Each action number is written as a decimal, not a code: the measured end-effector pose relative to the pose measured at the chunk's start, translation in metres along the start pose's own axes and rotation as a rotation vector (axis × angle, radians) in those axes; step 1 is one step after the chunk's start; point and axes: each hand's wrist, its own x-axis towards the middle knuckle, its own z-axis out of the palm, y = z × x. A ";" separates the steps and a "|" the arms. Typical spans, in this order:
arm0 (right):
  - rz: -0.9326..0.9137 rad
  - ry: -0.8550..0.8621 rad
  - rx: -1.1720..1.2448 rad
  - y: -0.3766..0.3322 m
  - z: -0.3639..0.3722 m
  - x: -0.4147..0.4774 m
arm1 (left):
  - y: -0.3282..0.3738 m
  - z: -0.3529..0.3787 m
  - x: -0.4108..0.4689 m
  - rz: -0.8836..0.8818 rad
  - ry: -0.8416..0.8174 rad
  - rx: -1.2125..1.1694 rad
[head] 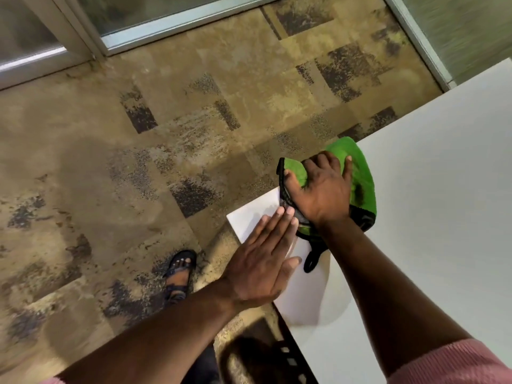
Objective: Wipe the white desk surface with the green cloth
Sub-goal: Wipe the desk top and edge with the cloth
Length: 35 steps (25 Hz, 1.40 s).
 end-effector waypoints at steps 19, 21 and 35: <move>0.110 -0.073 0.134 0.093 -0.013 -0.094 | 0.020 -0.002 0.132 -0.251 -0.260 0.239; 0.108 -0.069 0.105 0.097 -0.008 -0.092 | 0.021 0.006 0.141 -0.240 -0.261 0.268; 0.118 -0.058 0.083 0.095 -0.003 -0.096 | 0.011 0.008 0.137 -0.241 -0.122 0.318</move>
